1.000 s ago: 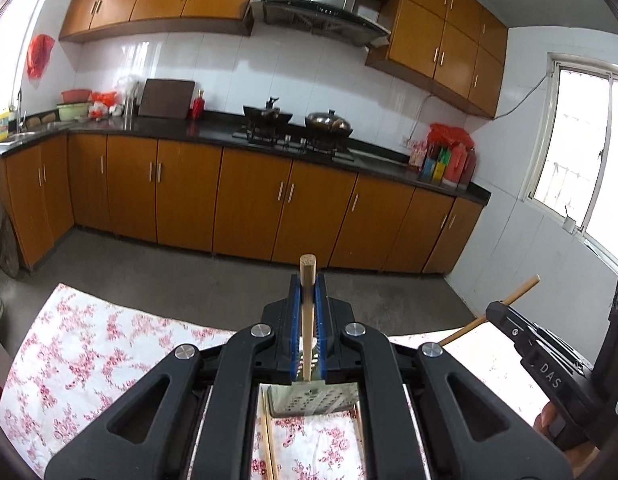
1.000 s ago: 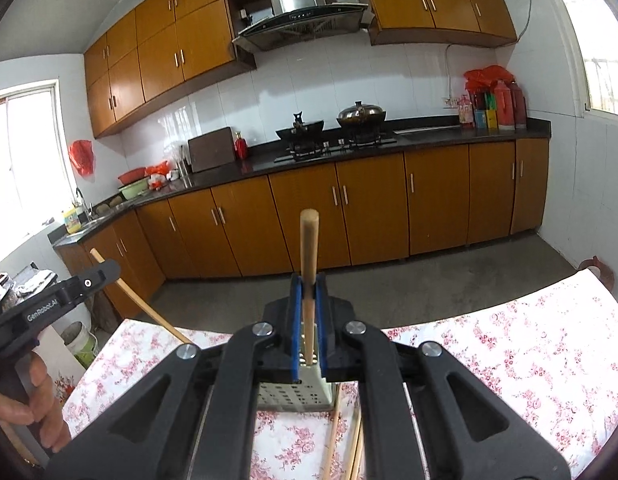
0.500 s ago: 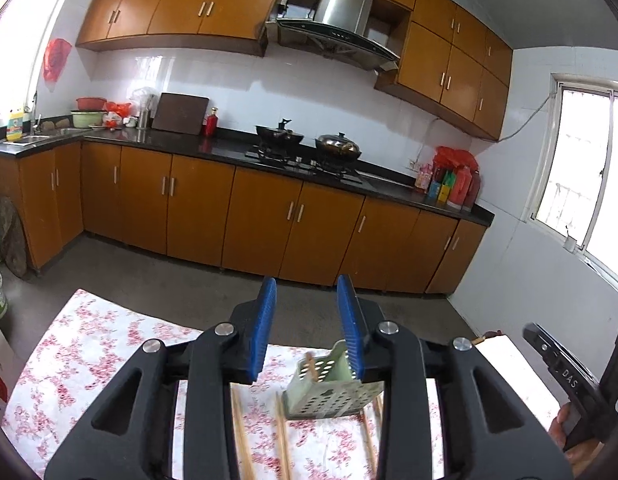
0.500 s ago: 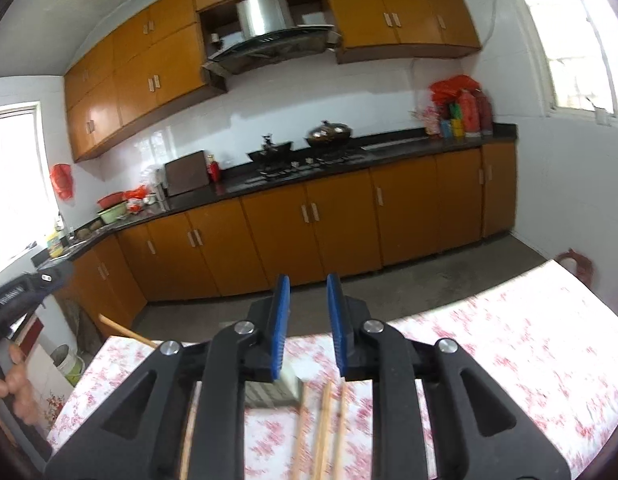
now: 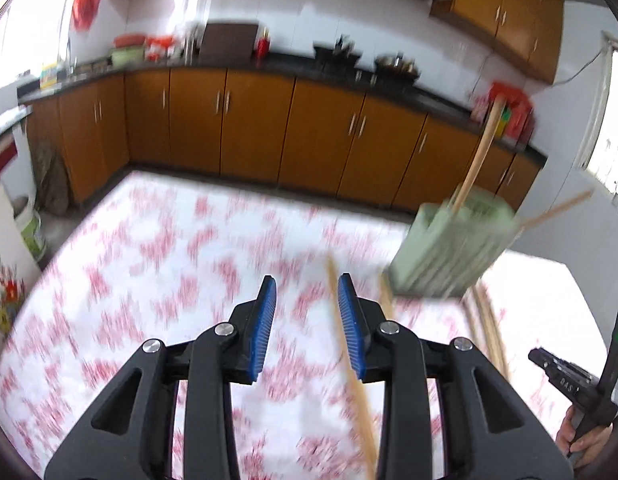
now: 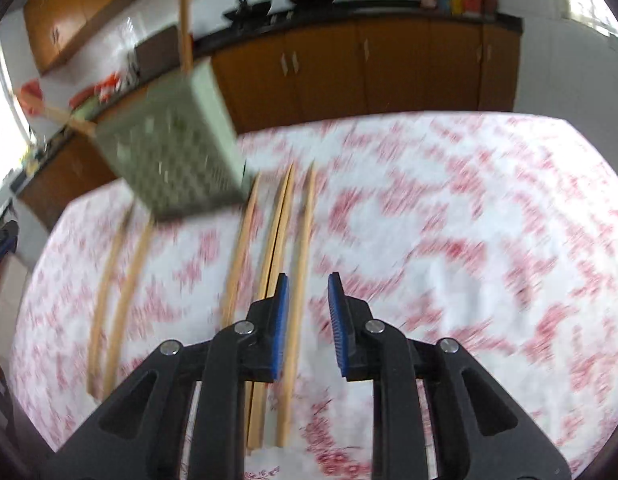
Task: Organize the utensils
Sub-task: 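Lower the right tool and grasp another chopstick while the left tool grasps one too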
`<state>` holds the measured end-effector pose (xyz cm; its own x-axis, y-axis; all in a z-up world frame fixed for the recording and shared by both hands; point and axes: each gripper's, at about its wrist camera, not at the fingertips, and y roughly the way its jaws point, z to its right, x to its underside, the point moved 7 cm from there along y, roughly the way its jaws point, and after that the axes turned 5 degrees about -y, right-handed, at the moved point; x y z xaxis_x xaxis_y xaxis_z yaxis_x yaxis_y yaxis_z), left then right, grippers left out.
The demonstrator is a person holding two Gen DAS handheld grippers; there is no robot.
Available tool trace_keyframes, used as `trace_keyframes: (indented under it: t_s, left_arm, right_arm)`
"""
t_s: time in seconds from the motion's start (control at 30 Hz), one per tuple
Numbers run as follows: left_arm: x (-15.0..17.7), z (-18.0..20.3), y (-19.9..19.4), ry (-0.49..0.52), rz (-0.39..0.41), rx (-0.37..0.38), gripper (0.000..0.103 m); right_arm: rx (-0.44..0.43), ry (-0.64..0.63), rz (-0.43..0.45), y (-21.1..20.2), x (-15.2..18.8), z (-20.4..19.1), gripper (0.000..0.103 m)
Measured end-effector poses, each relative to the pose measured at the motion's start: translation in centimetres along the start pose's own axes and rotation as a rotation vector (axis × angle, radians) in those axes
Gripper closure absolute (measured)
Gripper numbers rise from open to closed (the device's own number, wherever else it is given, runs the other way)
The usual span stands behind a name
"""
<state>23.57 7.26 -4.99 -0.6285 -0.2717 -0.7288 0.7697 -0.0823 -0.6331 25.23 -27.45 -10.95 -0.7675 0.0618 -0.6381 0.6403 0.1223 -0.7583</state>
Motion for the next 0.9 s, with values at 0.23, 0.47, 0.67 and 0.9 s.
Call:
trace_keyframes:
  t_s: [0.23, 0.47, 0.67, 0.9]
  left_arm:
    - [4.7, -0.2, 2.2, -0.003, -0.097, 0.048, 0.07]
    - [7.2, 2.3, 3.4, 0.061, -0.162, 0.082, 0.07]
    - [8.6, 3.5, 5.0, 0.098, -0.216, 0.062, 0.077]
    - [9.2, 4.0, 5.9, 0.129, -0.235, 0.037, 0.081]
  right_arm:
    - [0.034, -0.052, -0.059, 2.8, 2.0, -1.1, 0.085]
    - [0.171, 0.032, -0.04, 2.6, 1.6, 2.6, 0.096]
    - [0.179, 0.041, -0.04, 2.1, 1.7, 3.6, 0.096]
    - [0.174, 0.036, -0.04, 2.1, 1.9, 3.3, 0.095]
